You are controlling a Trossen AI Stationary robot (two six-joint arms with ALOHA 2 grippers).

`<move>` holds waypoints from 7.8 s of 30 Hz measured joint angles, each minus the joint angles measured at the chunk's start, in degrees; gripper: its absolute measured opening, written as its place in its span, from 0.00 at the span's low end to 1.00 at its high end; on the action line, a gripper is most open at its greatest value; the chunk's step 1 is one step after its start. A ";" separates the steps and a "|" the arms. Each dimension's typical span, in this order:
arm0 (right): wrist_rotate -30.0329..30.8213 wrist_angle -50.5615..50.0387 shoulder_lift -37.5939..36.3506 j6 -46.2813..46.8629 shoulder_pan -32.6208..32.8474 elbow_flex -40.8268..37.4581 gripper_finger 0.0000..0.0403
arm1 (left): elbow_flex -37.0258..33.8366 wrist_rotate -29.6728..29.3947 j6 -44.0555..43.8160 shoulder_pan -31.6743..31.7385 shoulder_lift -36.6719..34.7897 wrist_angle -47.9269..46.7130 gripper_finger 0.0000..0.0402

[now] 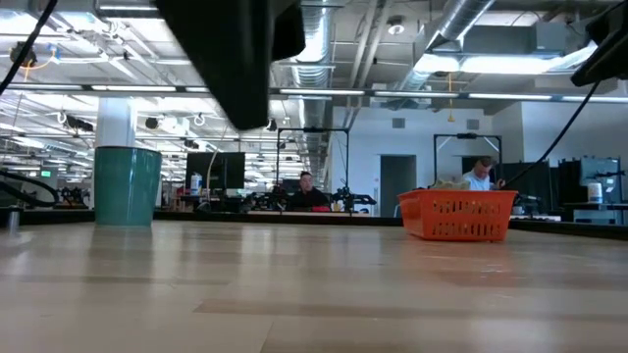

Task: Pick and place Stevia / Truvia into bins
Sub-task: Return to Home Position

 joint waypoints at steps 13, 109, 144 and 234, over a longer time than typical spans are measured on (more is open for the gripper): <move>-0.22 0.06 0.00 0.02 -0.68 0.00 0.25 | -0.94 0.04 -0.44 -0.02 -0.09 2.45 0.30; -1.56 1.49 0.35 -5.86 -0.57 -0.01 0.25 | -0.63 6.37 36.22 8.93 9.51 13.15 0.00; -1.56 1.46 0.35 -4.37 -0.70 0.01 0.25 | 4.87 -14.96 27.17 22.57 9.99 12.78 0.00; -40.16 32.38 -38.92 -51.01 -35.90 -13.76 0.00 | 14.02 14.52 43.26 30.01 -5.12 24.16 0.00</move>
